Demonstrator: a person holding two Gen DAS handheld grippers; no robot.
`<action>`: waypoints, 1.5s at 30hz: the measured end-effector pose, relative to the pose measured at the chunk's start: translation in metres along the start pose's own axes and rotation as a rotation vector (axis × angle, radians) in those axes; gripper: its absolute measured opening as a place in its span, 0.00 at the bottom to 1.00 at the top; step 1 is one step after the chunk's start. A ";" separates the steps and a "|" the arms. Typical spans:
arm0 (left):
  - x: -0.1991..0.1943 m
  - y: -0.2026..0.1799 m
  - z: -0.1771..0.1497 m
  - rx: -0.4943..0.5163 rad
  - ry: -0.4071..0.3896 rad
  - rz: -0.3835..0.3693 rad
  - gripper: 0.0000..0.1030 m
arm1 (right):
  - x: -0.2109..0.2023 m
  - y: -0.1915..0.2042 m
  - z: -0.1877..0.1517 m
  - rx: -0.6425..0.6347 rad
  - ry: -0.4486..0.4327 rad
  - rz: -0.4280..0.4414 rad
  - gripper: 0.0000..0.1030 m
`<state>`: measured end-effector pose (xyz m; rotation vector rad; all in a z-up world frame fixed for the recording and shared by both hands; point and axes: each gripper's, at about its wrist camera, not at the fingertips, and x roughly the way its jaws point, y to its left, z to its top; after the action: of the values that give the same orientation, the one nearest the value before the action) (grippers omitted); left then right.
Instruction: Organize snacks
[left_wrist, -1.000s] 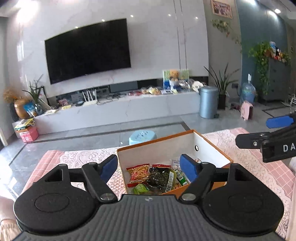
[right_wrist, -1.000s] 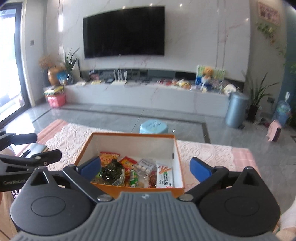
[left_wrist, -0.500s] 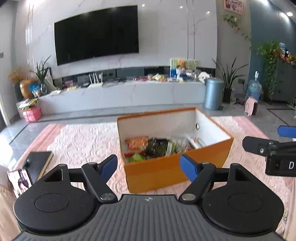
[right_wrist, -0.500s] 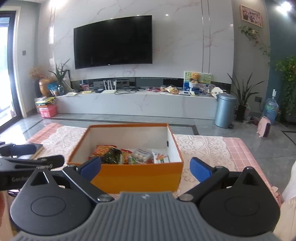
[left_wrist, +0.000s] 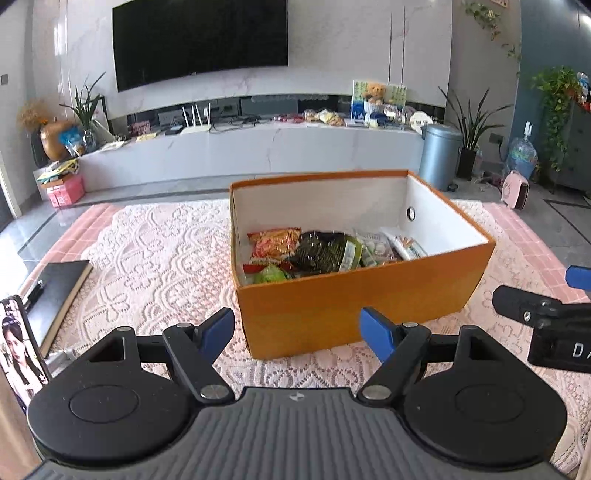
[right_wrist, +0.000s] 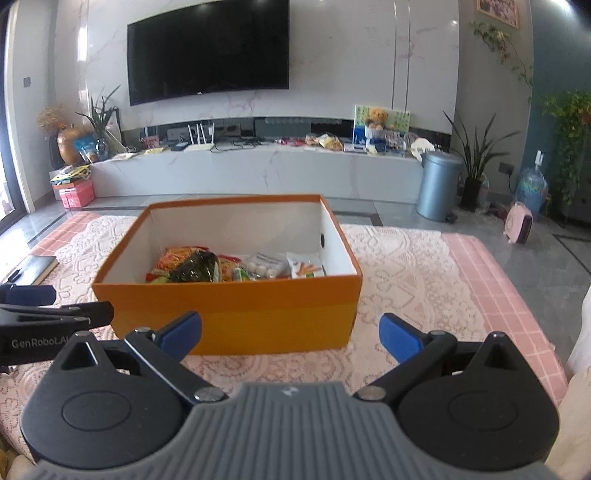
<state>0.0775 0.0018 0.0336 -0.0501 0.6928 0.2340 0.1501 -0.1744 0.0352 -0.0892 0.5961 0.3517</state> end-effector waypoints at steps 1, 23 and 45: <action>0.002 0.000 -0.001 0.003 0.008 0.000 0.88 | 0.002 0.000 -0.001 0.002 0.006 -0.002 0.96; 0.006 -0.002 0.004 0.004 0.043 0.006 0.88 | 0.002 0.002 -0.001 -0.005 0.006 0.003 0.96; 0.005 -0.002 0.004 0.002 0.044 0.007 0.88 | -0.003 0.004 -0.002 -0.013 0.000 0.000 0.96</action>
<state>0.0843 0.0009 0.0333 -0.0511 0.7367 0.2390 0.1452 -0.1719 0.0353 -0.1016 0.5938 0.3555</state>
